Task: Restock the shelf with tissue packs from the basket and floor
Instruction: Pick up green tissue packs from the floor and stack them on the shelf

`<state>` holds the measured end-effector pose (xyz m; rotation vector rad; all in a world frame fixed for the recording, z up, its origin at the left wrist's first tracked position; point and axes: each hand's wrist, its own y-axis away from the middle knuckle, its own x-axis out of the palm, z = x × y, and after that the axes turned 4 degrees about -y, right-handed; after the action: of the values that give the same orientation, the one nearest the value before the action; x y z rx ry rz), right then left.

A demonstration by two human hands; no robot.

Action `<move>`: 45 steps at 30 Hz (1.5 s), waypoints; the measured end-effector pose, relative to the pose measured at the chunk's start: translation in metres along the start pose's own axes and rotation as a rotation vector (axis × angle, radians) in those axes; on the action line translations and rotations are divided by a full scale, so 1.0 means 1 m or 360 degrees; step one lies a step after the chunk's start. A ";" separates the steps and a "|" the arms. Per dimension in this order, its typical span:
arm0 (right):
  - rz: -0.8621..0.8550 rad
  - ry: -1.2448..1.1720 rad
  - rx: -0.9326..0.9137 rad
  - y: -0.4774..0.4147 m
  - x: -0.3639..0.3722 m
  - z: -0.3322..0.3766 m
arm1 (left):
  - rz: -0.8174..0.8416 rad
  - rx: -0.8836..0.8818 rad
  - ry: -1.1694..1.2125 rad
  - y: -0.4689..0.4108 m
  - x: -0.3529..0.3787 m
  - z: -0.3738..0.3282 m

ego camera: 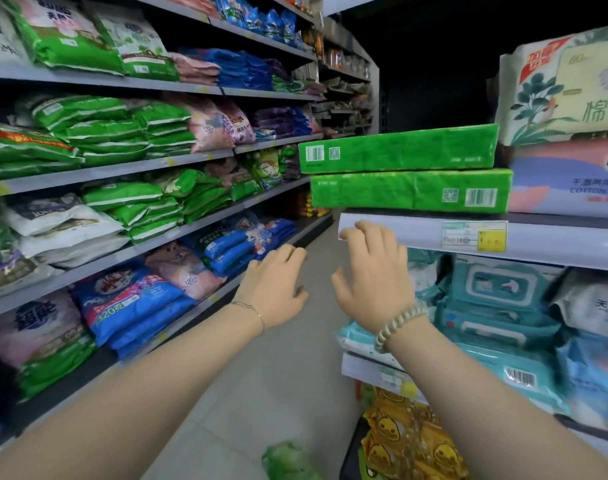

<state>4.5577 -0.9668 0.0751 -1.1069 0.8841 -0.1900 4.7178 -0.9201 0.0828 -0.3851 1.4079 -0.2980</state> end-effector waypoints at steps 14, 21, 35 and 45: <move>0.0635 0.0097 -0.0075 0.089 0.076 0.008 | 0.0401 -0.0107 0.0095 0.066 0.097 0.011; 0.0901 0.0072 -0.0121 0.140 0.117 0.011 | 0.0631 -0.0179 0.0146 0.095 0.156 0.013; 0.1570 -0.0229 0.0175 0.242 0.184 0.024 | 0.1065 -0.0438 0.0235 0.162 0.259 0.021; 0.1960 -0.0215 0.0464 0.316 0.219 0.031 | 0.1428 -0.0630 0.0350 0.205 0.329 0.008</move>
<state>4.6349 -0.9157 -0.2994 -0.1698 1.2188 0.7446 4.7679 -0.8742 -0.2985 -0.0077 1.7144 0.6957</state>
